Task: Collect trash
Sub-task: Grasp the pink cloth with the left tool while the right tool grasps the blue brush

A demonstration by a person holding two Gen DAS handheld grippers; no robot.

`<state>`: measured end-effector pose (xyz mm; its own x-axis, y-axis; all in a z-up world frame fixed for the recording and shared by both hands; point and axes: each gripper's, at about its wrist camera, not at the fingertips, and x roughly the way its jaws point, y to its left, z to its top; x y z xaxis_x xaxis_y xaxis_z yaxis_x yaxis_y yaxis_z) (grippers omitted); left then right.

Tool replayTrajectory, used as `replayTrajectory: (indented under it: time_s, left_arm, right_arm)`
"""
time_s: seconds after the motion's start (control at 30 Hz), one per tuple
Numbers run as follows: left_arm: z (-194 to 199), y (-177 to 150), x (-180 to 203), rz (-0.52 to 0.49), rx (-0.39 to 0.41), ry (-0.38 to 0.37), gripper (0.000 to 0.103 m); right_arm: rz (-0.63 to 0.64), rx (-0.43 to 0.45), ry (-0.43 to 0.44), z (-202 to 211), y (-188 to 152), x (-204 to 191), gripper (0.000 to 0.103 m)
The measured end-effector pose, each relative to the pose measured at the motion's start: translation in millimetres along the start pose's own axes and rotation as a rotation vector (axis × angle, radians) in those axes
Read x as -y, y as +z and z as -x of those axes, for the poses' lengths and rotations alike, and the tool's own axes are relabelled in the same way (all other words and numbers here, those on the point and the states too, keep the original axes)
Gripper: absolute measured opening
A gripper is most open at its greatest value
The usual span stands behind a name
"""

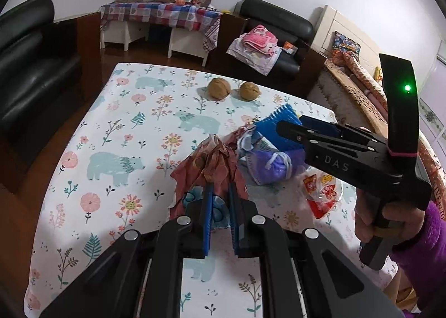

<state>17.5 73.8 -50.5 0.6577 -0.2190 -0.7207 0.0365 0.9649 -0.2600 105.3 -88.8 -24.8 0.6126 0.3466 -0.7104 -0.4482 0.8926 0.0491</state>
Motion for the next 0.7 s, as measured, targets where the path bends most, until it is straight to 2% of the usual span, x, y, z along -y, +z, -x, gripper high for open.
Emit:
replayTrajectory:
  time_s: [0.07,0.17,0.53,0.7]
  left_arm:
    - [0,0,-1,0.007,-0.001,0.012,0.010]
    - [0,0,-4,0.016,-0.001,0.025,0.010]
    - [14,1,3,0.015,0.027,0.069,0.010]
    - [26,6,10,0.003,0.066,0.078,0.010]
  right_arm:
    - [-0.003,-0.017,0.001,-2,0,0,0.017]
    - [-0.010,-0.007,0.007,3,0,0,0.008]
    - [-0.128,0.128,0.072,65,3,7,0.007]
    - [-0.191,0.195,0.096,99,2,18,0.007]
